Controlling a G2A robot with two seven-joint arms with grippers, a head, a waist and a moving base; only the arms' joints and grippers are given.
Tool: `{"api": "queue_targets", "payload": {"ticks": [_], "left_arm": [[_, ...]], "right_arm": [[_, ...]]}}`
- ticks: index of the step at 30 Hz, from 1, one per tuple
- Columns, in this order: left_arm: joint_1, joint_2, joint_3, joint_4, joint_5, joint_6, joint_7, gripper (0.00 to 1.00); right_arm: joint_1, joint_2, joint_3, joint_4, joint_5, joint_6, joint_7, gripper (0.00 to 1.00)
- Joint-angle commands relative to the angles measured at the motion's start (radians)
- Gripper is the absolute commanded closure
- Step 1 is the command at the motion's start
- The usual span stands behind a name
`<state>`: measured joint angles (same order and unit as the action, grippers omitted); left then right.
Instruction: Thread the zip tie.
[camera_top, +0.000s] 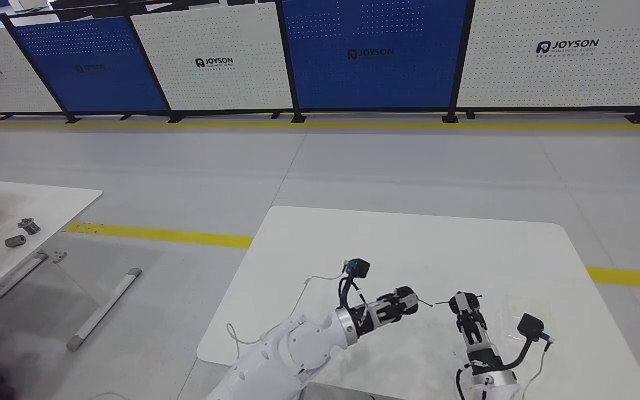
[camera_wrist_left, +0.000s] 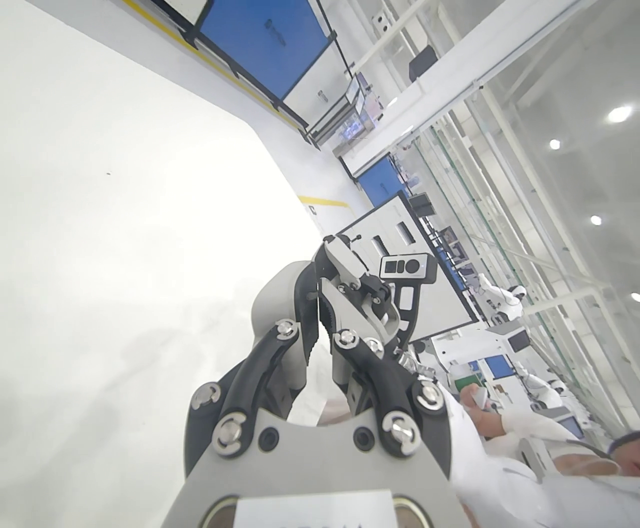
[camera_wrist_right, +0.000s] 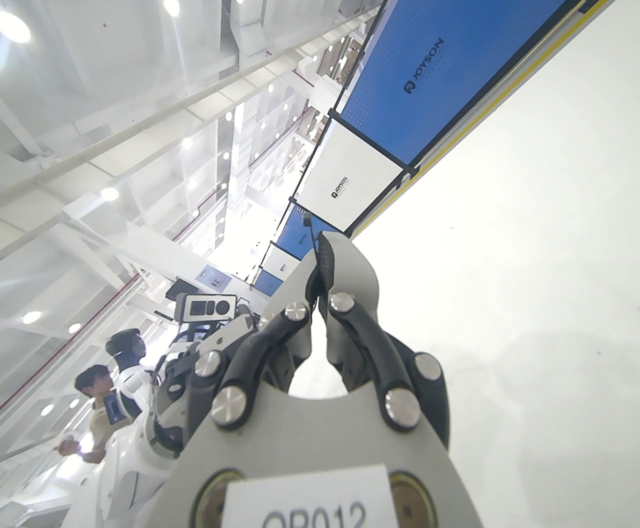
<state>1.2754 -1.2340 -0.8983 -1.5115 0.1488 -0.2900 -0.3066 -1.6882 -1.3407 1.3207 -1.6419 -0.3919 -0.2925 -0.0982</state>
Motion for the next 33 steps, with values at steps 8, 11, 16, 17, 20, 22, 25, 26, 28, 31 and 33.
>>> {"api": "queue_targets", "payload": {"ticks": [8, 11, 16, 17, 20, 22, 25, 26, 28, 31, 33], "left_arm": [[-0.002, 0.001, -0.012, 0.016, -0.019, -0.019, 0.014, 1.0], [-0.002, 0.001, -0.012, 0.016, -0.019, -0.019, 0.014, 1.0], [-0.002, 0.001, -0.012, 0.016, -0.019, -0.019, 0.014, 1.0], [-0.002, 0.001, -0.012, 0.016, -0.019, -0.019, 0.014, 1.0], [-0.002, 0.001, -0.012, 0.016, -0.019, -0.019, 0.014, 1.0], [-0.002, 0.001, -0.012, 0.016, -0.019, -0.019, 0.014, 1.0], [-0.002, 0.001, -0.012, 0.016, -0.019, -0.019, 0.014, 1.0], [-0.002, 0.001, -0.012, 0.016, -0.019, -0.019, 0.014, 1.0], [-0.002, 0.001, -0.012, 0.016, -0.019, -0.019, 0.014, 1.0], [-0.002, 0.001, -0.012, 0.016, -0.019, -0.019, 0.014, 1.0], [-0.002, 0.001, -0.012, 0.016, -0.019, -0.019, 0.014, 1.0]], "right_arm": [[-0.004, -0.001, -0.002, -0.005, 0.001, 0.0, -0.018, 1.0], [-0.027, -0.004, -0.006, -0.016, -0.01, -0.017, -0.088, 1.0], [-0.048, -0.012, -0.036, -0.02, -0.039, 0.003, -0.161, 1.0], [-0.044, -0.013, -0.043, -0.018, -0.043, 0.013, -0.163, 1.0], [-0.037, -0.015, -0.056, -0.011, -0.052, 0.019, -0.153, 1.0], [-0.037, -0.015, -0.056, -0.011, -0.052, 0.019, -0.153, 1.0], [-0.037, -0.015, -0.056, -0.011, -0.052, 0.019, -0.153, 1.0], [-0.037, -0.015, -0.056, -0.011, -0.052, 0.019, -0.153, 1.0], [-0.035, -0.015, -0.056, -0.012, -0.045, 0.012, -0.15, 1.0], [-0.039, -0.016, -0.058, -0.006, -0.05, -0.013, -0.173, 1.0], [-0.037, -0.018, -0.062, 0.001, -0.05, -0.026, -0.189, 1.0]]}}
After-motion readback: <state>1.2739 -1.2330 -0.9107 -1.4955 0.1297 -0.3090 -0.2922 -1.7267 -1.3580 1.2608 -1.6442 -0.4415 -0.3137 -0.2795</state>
